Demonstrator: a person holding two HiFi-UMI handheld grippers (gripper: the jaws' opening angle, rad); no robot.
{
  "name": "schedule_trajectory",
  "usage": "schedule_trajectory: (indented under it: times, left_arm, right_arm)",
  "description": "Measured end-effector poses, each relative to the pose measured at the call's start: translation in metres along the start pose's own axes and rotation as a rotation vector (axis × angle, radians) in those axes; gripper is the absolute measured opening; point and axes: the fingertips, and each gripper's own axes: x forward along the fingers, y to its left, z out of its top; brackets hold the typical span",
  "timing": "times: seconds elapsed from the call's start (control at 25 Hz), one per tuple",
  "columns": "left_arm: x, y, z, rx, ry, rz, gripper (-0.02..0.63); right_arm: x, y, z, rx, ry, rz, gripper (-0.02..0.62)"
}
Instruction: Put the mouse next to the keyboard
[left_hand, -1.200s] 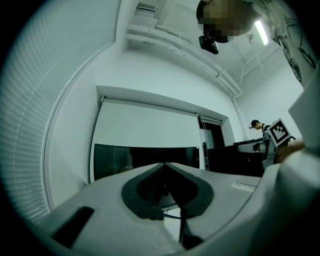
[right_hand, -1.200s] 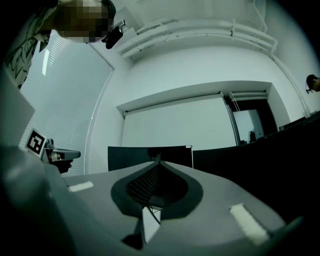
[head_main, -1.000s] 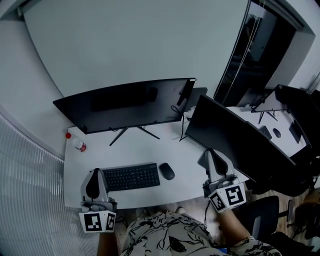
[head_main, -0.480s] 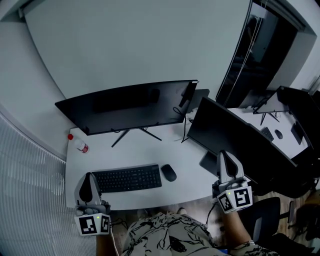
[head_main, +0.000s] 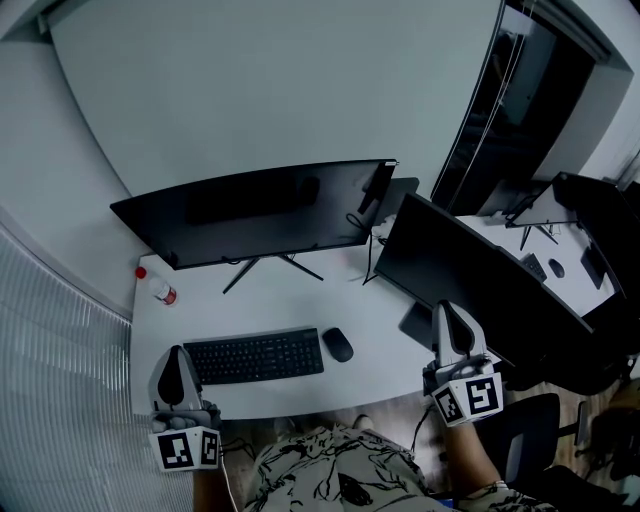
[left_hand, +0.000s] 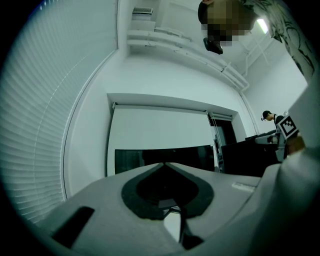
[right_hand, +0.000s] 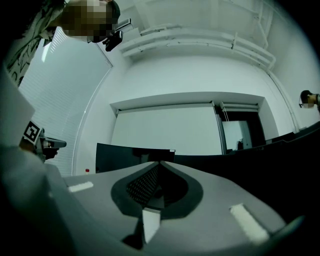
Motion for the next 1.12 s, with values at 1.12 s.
schedule_trajectory:
  times: [1.12]
  left_arm:
    - [-0.001,-0.006,0.0,-0.014,-0.006,-0.022,-0.002]
  right_arm:
    - [-0.001,0.018,-0.002,-0.004,0.022,0.038,0.006]
